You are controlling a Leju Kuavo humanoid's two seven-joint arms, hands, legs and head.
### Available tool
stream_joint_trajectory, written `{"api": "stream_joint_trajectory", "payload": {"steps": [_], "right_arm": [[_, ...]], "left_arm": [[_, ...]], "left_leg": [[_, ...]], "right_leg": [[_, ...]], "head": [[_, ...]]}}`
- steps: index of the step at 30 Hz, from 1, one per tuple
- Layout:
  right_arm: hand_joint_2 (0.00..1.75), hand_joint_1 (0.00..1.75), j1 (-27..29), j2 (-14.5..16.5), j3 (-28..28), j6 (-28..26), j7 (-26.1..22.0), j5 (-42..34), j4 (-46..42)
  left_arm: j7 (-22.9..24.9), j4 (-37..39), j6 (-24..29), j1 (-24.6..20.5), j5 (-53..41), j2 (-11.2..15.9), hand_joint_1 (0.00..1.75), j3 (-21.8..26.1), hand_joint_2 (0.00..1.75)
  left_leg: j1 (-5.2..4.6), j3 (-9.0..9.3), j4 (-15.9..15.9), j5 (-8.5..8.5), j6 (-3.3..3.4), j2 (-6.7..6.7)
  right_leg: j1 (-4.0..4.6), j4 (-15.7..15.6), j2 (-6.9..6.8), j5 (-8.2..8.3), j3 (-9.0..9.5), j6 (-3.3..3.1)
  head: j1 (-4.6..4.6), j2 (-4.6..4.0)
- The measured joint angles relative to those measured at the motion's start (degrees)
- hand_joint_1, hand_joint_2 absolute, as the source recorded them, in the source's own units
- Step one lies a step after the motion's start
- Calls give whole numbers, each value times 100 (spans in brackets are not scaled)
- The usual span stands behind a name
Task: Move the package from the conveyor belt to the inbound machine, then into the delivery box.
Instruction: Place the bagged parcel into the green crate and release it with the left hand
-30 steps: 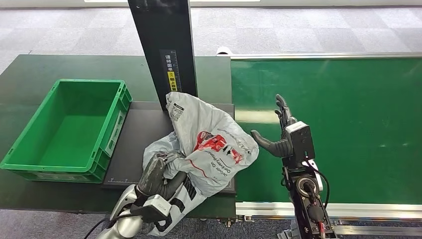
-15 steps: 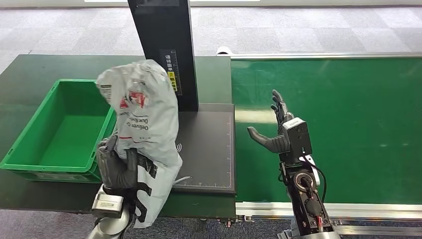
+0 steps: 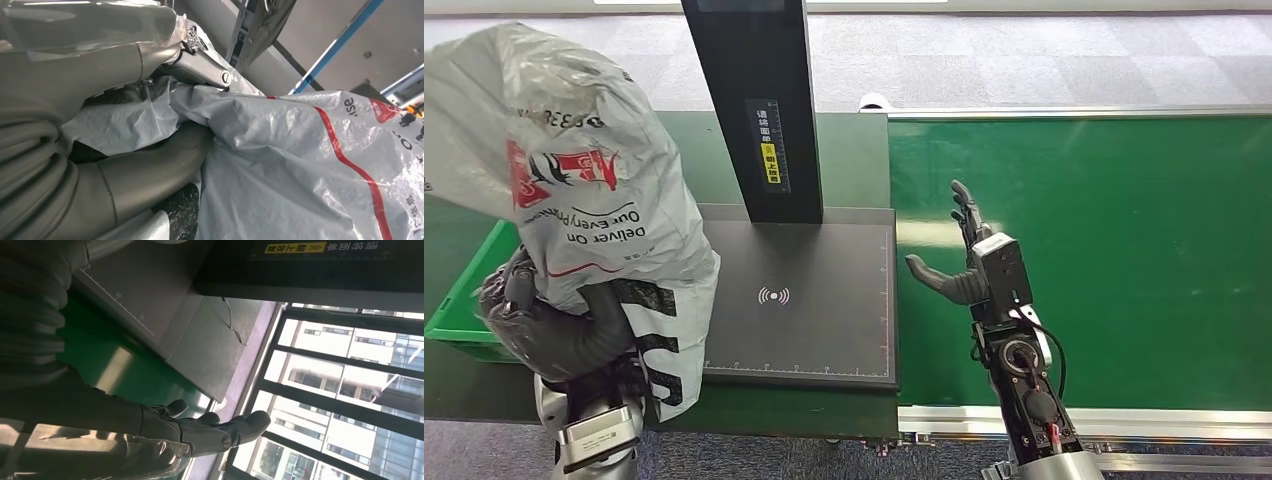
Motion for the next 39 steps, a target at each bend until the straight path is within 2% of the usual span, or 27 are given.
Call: {"api": "stream_joint_trajectory", "payload": {"steps": [3, 6, 9, 12, 16, 21, 26, 30, 32, 34, 35, 38, 39], "right_arm": [[175, 0, -3, 1, 10, -5, -15, -10, 33], [175, 0, 11, -2, 45, -14, -38, -29, 41], [175, 0, 49, -5, 93, -41, -46, -34, 41], [175, 0, 87, -13, 121, -96, -51, -34, 40], [175, 0, 110, -35, 143, -137, -36, 7, 34], [175, 0, 131, -55, 157, -104, 60, 98, -2], [175, 0, 134, -64, 182, -59, 96, 134, -7], [175, 0, 134, -66, 187, -39, 114, 165, -7], [175, 0, 134, -64, 189, -32, 117, 189, -7], [175, 0, 134, -62, 191, -27, 117, 213, -7], [175, 0, 134, -62, 191, -25, 117, 225, -7], [175, 0, 135, -60, 193, -21, 117, 255, -7], [175, 0, 137, -60, 193, -21, 117, 263, -7]], "left_arm": [[0, -94, 2, -15, -365, -80, 175, 168, 175], [0, -217, 4, -139, -1259, -173, 175, 491, 175], [3, -226, 5, -414, -2352, -241, 175, 995, 175], [35, 13, 5, -733, -3040, -267, 175, 1538, 175], [340, 937, 5, -1136, -3650, -273, 175, 2143, 0], [1061, 2627, 5, -1577, -3831, -197, 175, 2617, 0], [1749, 3681, 9, -1760, -4030, -55, 175, 2744, 0], [2227, 4134, 20, -1792, -4196, 73, 173, 2746, 175], [2489, 4249, 22, -1794, -4291, 132, 160, 2741, 175], [2785, 4346, 22, -1794, -4399, 194, 140, 2729, 175], [2943, 4377, 22, -1792, -4485, 226, 122, 2721, 175], [3242, 4385, 23, -1783, -4679, 306, 21, 2701, 175], [3252, 4363, 23, -1774, -4683, 322, 2, 2701, 175]], "left_leg": [[0, 0, 0, 0, 0, 0], [0, 1, 0, 0, 0, 1], [0, 1, 0, 1, 0, 1], [0, 5, 0, 1, 0, 2], [0, 7, 0, 4, -2, 2], [0, 6, 1, 5, -2, 8], [0, 1, 1, 3, -3, 7], [0, 0, 1, 3, -3, 8], [0, 0, 1, 3, -3, 8], [0, 0, 0, 3, -3, 8], [1, 0, 0, 3, -4, 8], [1, 0, 0, 3, -4, 8], [1, 0, 0, 3, -4, 8]], "right_leg": [[0, 0, 0, 0, 0, 0], [0, 0, 0, 0, -1, 0], [0, 0, 0, 0, 0, 0], [0, 0, 1, 1, -1, -1], [0, 0, 1, 1, 0, -1], [0, 2, 6, 6, 0, -2], [0, 2, 6, 5, -4, -1], [0, 2, 7, 5, -7, -2], [0, 2, 6, 5, -7, -2], [1, 2, 7, 5, -7, -2], [1, 2, 7, 5, -7, -2], [1, 2, 6, 5, -6, -2], [1, 2, 6, 5, -6, -2]], "head": [[1, 0], [1, 0], [1, 1], [1, 0], [0, 1], [0, 1], [1, -1], [1, 0], [1, 0], [0, -1], [0, 0], [1, 0], [1, 0]]}}
